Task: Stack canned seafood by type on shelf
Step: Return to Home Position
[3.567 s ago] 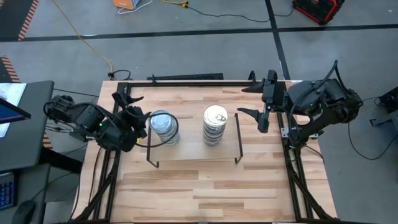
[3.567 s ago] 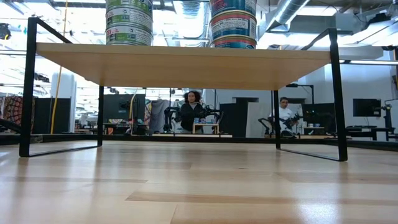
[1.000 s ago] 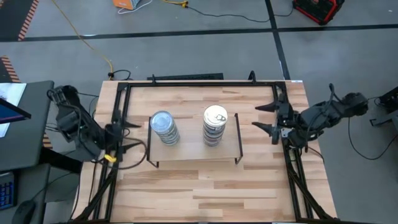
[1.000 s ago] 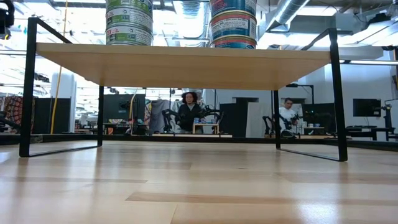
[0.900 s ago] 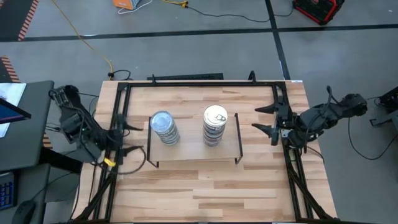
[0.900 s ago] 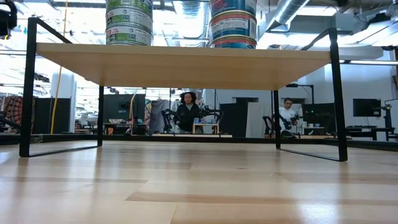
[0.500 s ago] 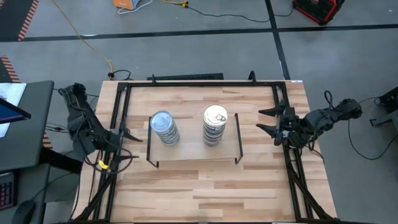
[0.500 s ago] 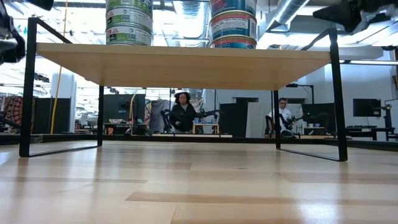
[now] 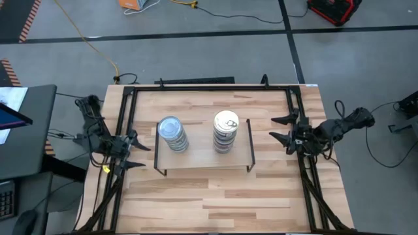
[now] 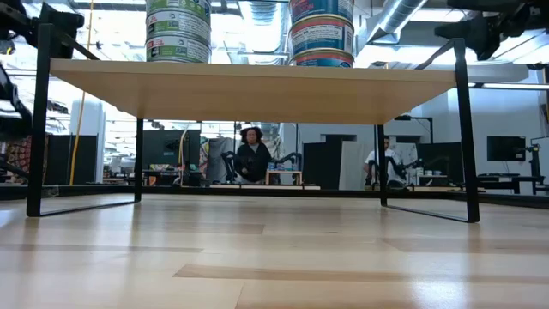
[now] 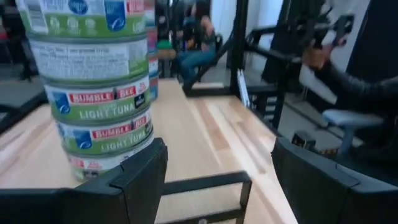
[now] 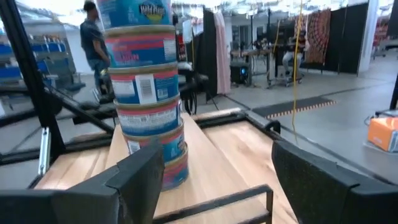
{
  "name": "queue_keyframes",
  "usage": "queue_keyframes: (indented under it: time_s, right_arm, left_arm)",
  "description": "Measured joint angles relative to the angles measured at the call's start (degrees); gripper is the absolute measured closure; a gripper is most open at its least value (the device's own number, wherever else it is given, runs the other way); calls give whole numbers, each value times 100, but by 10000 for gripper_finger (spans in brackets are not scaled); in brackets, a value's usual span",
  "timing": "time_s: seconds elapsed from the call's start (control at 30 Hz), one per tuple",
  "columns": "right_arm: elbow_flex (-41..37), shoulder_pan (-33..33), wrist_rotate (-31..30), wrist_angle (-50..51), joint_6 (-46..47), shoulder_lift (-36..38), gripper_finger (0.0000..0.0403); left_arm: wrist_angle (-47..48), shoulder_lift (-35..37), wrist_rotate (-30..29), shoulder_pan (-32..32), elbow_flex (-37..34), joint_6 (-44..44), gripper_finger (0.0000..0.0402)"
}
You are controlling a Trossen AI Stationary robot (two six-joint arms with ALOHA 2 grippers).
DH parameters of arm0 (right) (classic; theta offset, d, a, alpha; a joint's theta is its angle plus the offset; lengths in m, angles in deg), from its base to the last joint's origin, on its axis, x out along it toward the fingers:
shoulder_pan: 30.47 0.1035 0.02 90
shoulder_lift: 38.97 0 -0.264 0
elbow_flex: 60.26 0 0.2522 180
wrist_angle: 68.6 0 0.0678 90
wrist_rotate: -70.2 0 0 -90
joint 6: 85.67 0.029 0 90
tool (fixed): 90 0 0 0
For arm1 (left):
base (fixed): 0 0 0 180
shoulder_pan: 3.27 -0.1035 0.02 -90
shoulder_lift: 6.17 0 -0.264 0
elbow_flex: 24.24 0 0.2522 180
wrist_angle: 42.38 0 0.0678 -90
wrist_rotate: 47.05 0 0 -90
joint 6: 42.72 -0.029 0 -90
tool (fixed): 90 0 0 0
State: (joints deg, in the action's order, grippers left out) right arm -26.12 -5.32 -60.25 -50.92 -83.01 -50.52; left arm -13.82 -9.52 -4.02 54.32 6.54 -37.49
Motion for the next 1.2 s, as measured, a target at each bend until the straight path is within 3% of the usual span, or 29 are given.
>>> queue_keyframes:
  time_s: [0.1, 0.2, 0.33, 0.53, 0.63, 0.87, 1.0, 1.2]
  right_arm:
    - [-65, 0, -29, -29, -114, 169, 82]
    - [-151, -4, -197, 24, -153, 446, 82]
    - [-278, -9, -214, 4, -256, 874, 82]
    - [-381, -9, -168, -10, -409, 1136, 82]
    - [-387, -9, -127, 0, -477, 1086, 82]
    - [-1019, -199, 235, -1375, -1205, 1126, 82]
    - [-1106, -502, 315, -1344, -1057, 1126, 82]
    - [-1106, -1060, 749, -1299, -697, 1126, 82]
  left_arm:
    - [-439, 345, 13, -2, -276, -383, 123]
    - [-886, 273, -391, -59, -497, -368, 123]
    - [-1815, 283, -222, -264, -940, -496, 123]
    - [-3015, 308, 502, -888, -1562, -750, 123]
    - [-2957, 303, 798, -1347, -1629, -532, 123]
    - [-3034, 302, 2219, -2669, -1640, -315, 123]
    - [-2916, 301, 3076, -3343, -1644, -133, 123]
    - [-2745, 300, 3408, -4047, -1651, 121, 123]
